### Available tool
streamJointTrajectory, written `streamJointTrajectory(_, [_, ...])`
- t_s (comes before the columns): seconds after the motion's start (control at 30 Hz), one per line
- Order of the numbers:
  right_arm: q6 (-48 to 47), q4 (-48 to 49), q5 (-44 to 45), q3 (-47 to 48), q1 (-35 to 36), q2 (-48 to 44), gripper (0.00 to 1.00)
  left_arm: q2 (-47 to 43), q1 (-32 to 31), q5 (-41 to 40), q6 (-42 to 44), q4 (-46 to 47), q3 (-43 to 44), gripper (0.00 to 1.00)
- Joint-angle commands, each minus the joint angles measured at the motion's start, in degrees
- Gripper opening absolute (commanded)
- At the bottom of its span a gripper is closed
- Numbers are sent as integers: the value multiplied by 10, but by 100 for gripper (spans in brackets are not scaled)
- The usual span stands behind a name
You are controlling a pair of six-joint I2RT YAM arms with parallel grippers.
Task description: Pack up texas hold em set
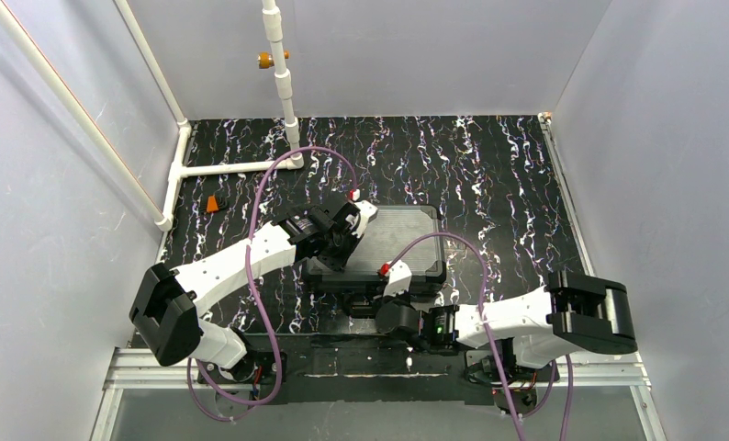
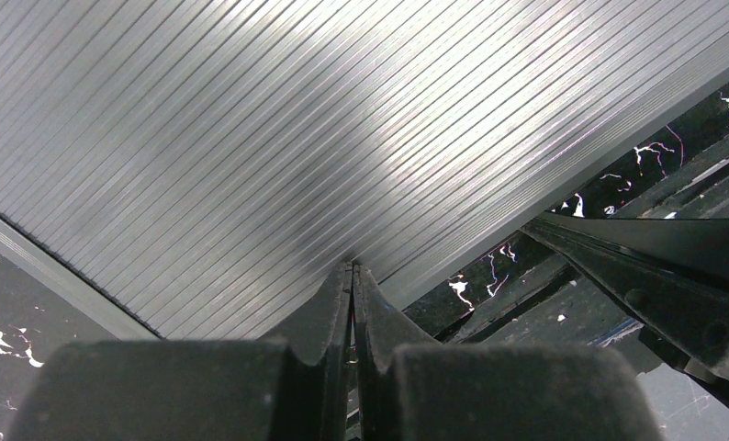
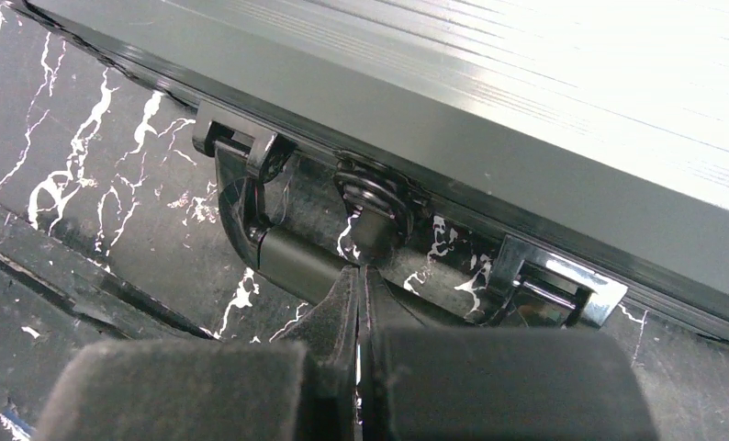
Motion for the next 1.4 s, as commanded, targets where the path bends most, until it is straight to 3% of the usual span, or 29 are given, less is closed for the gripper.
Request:
streamJointTrajectory(0.0, [-7,27,36,24,3,15,1,12,-4,-5,1,-67,-30,0])
streamJointTrajectory(0.67, [24,17,90,19,3,133,1,13,-4,-4,1,-67,-29,0])
streamJointTrajectory(0.9, [75,-81,145,55,3,183,1,16,-3,-7,1,-67,-29,0])
streamJointTrajectory(1.07, [81,-146,156,51,4,151,1,15,-4,-11,1,-68,-31,0])
streamJointTrajectory(1.2, [-50,-76,92,40,14,73,1,17,-4,-12,0,-68,-31,0])
streamJointTrajectory(1.37, [-82,-79,58,41,26,-36,1,22,-4,-11,0,-68,-29,0])
